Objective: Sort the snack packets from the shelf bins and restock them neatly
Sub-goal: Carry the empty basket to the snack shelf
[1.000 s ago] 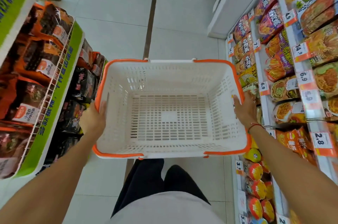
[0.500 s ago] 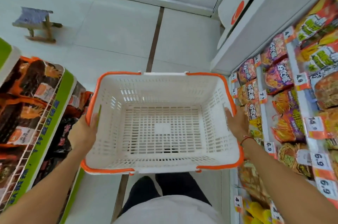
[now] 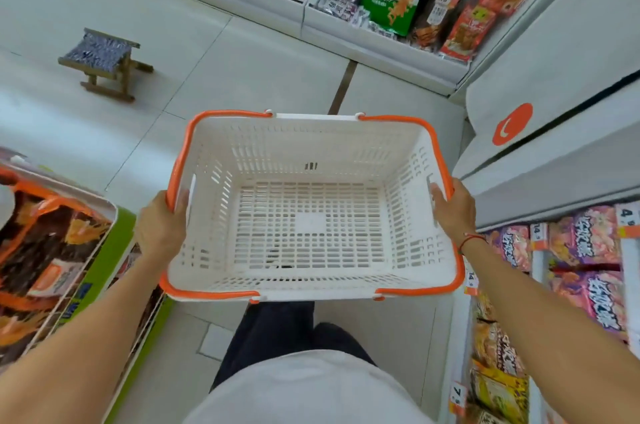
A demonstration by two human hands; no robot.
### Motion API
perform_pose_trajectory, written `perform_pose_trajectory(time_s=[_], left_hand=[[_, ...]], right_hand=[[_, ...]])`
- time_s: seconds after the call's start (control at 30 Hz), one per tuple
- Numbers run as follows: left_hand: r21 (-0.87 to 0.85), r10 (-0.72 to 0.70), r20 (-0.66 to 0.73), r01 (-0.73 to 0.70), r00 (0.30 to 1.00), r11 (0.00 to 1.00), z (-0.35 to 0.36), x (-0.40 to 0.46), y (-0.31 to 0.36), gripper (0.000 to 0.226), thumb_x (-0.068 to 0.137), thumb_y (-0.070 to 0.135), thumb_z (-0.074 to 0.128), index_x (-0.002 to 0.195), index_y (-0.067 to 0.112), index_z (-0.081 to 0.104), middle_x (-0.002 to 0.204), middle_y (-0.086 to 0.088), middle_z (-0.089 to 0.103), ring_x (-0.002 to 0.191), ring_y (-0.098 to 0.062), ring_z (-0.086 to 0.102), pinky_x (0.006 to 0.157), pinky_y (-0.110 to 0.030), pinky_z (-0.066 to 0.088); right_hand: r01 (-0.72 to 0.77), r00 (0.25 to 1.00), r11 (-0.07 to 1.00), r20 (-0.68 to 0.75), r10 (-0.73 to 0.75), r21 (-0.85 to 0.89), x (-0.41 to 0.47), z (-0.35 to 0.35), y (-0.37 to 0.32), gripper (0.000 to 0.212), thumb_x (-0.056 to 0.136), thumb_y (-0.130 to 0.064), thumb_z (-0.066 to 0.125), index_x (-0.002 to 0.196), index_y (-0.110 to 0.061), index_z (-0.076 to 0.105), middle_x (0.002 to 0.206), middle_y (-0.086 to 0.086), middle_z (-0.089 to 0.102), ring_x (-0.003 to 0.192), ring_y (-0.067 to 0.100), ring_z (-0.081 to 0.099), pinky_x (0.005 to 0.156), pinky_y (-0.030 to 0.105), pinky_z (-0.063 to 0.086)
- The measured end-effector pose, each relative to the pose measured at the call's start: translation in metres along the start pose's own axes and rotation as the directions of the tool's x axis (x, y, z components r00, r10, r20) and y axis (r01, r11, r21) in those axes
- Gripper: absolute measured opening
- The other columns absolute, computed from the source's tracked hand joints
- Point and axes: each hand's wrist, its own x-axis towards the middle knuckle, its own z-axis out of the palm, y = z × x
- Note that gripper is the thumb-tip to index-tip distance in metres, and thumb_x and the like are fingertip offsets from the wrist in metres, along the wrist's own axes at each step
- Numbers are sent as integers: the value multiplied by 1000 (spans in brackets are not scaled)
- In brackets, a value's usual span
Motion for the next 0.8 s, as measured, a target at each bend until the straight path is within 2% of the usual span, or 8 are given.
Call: perform_pose_trajectory(time_s=[0.07, 0.2, 0.4, 0.5, 0.67, 0.8], left_hand=[[19, -24, -16, 24, 1000, 1000, 2, 41, 13, 62, 93, 67, 29, 82, 10, 50, 70, -12, 59, 64, -36, 61, 63, -48, 55], [30, -97, -51, 98, 994, 995, 0, 113, 47, 58, 97, 60, 33, 86, 6, 51, 76, -16, 60, 71, -39, 59, 70, -49, 51], [36, -259, -111, 264, 960, 964, 11, 218, 78, 51, 99, 51, 39, 92, 3, 54, 88, -25, 62, 84, -45, 58, 70, -45, 42], [7, -340, -148, 345, 929, 939, 13, 261, 90, 49, 100, 47, 40, 94, 1, 55, 90, -28, 61, 86, -47, 58, 69, -43, 36], [-49, -454, -224, 455, 862, 889, 5, 327, 95, 51, 100, 46, 42, 100, -2, 56, 97, -32, 61, 94, -51, 57, 75, -49, 40], [-119, -564, -277, 555, 778, 823, -4, 380, 86, 51, 99, 47, 42, 99, -2, 57, 99, -33, 61, 96, -51, 56, 78, -51, 42]], right_hand=[[22, 1000, 1000, 17, -22, 0, 46, 13, -30, 32, 97, -37, 52, 109, -8, 57, 100, 14, 67, 87, 32, 63, 80, 44, 53], [73, 994, 997, 85, -72, -11, 132, 41, -92, 32, 99, -33, 50, 112, -5, 56, 96, 5, 61, 83, 24, 57, 73, 30, 44], [159, 970, 987, 191, -153, -15, 270, 101, -185, 30, 98, -37, 51, 106, -9, 57, 95, 8, 66, 81, 29, 65, 73, 37, 53], [226, 943, 974, 255, -212, -25, 332, 135, -237, 28, 98, -39, 51, 102, -12, 56, 92, 9, 66, 80, 29, 65, 70, 35, 52], [347, 885, 938, 340, -317, -29, 414, 200, -336, 28, 98, -38, 51, 109, -13, 59, 97, 7, 68, 84, 27, 65, 76, 40, 54], [443, 816, 896, 423, -393, -23, 467, 271, -425, 35, 97, -41, 51, 113, -11, 60, 103, 7, 68, 89, 26, 65, 81, 41, 54]])
